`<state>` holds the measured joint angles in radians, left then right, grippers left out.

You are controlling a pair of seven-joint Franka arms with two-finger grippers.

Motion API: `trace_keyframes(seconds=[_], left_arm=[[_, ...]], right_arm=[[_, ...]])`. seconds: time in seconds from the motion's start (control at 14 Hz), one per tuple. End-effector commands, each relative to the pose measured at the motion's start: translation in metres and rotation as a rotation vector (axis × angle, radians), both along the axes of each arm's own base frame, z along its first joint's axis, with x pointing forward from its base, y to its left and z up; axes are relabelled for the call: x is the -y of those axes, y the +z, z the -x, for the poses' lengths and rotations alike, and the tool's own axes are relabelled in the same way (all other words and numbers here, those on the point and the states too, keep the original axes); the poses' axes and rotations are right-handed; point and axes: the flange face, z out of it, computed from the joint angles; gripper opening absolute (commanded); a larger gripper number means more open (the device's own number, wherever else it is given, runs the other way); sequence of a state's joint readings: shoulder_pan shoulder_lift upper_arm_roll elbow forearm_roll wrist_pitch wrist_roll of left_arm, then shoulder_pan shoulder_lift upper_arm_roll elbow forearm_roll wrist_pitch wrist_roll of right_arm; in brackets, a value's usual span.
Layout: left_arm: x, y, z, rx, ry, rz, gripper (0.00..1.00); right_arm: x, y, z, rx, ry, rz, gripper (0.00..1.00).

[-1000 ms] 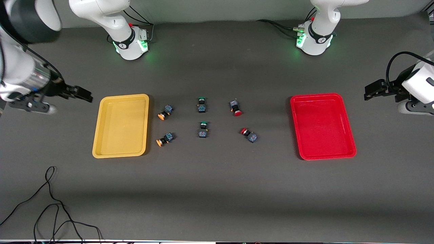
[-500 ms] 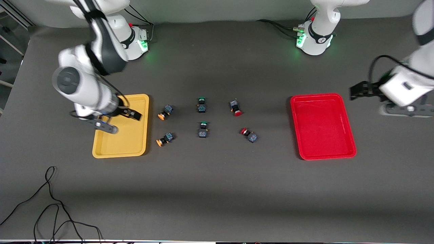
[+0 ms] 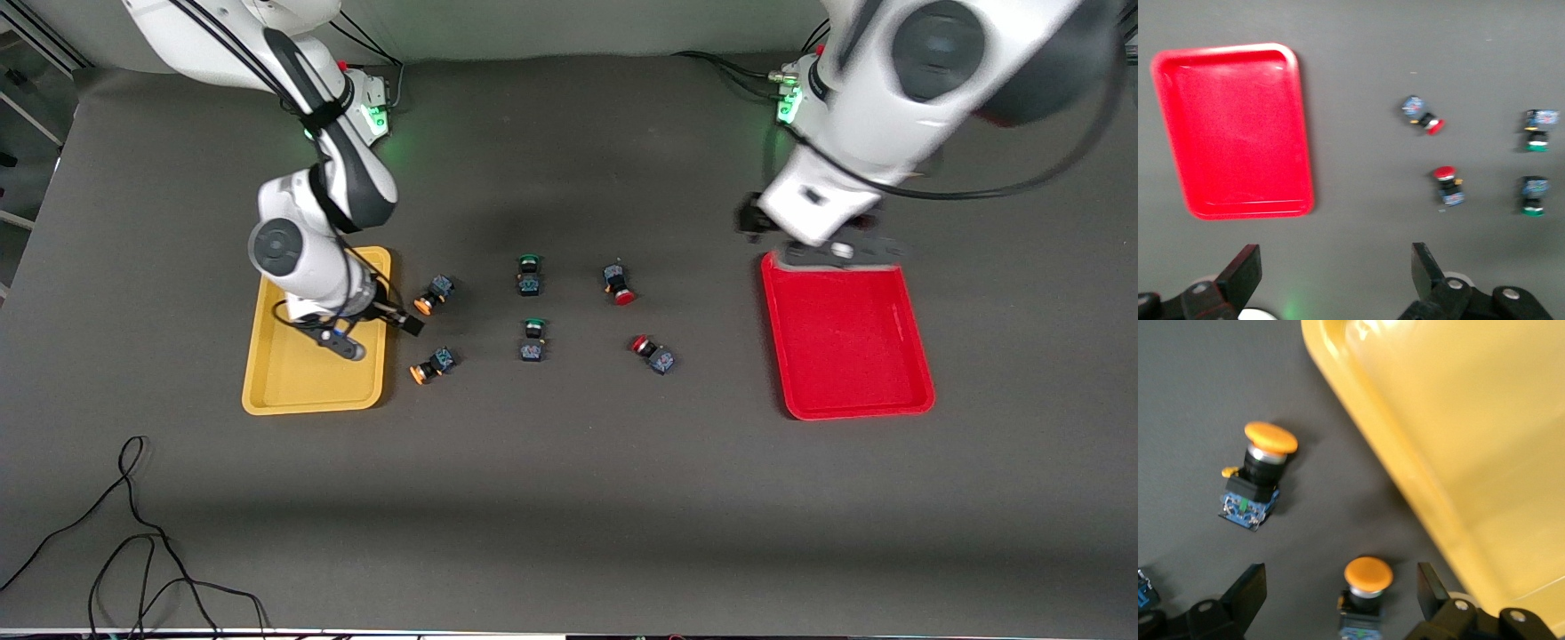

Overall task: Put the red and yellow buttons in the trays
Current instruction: 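Lift the orange button with the right gripper while the left gripper reaches a red button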

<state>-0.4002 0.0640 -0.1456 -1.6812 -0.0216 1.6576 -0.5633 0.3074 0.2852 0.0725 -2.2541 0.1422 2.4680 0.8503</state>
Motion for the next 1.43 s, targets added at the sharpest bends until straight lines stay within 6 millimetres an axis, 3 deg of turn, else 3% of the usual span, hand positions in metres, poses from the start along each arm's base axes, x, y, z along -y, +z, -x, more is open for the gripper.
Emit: trace_keyframes(seconds=[0.0, 0.21, 0.43, 0.64, 0.79, 0.93, 1.0, 1.14, 1.36], left_arm=[[0.066, -0.019, 0.025, 0.030, 0.047, 0.010, 1.00], [0.118, -0.043, 0.048, 0.045, 0.068, 0.025, 1.00], [0.155, -0.107, 0.053, 0.016, 0.069, 0.010, 1.00], [0.163, -0.173, 0.063, 0.036, 0.082, 0.039, 1.00], [0.166, -0.216, 0.076, 0.042, 0.085, 0.049, 1.00], [0.166, -0.259, 0.079, 0.017, 0.087, 0.029, 1.00], [0.165, -0.275, 0.076, 0.011, 0.092, 0.027, 1.00], [0.165, -0.309, 0.074, 0.003, 0.098, 0.026, 1.00], [0.161, -0.347, 0.071, 0.000, 0.121, 0.026, 1.00]], right_arm=[[-0.014, -0.020, 0.004, -0.018, -0.070, -0.009, 1.00], [-0.023, -0.034, 0.019, -0.057, -0.105, 0.003, 1.00], [-0.024, -0.046, 0.036, -0.090, -0.106, 0.019, 1.00], [-0.031, -0.051, 0.049, -0.110, -0.103, 0.025, 0.99], [-0.031, -0.052, 0.050, -0.113, -0.101, 0.025, 0.75], [-0.032, -0.053, 0.051, -0.115, -0.100, 0.025, 0.27], [-0.032, -0.052, 0.050, -0.112, -0.100, 0.024, 0.14], [-0.033, -0.043, 0.047, -0.101, -0.103, 0.019, 0.05], [-0.029, 0.008, 0.038, -0.088, -0.096, 0.012, 0.05]])
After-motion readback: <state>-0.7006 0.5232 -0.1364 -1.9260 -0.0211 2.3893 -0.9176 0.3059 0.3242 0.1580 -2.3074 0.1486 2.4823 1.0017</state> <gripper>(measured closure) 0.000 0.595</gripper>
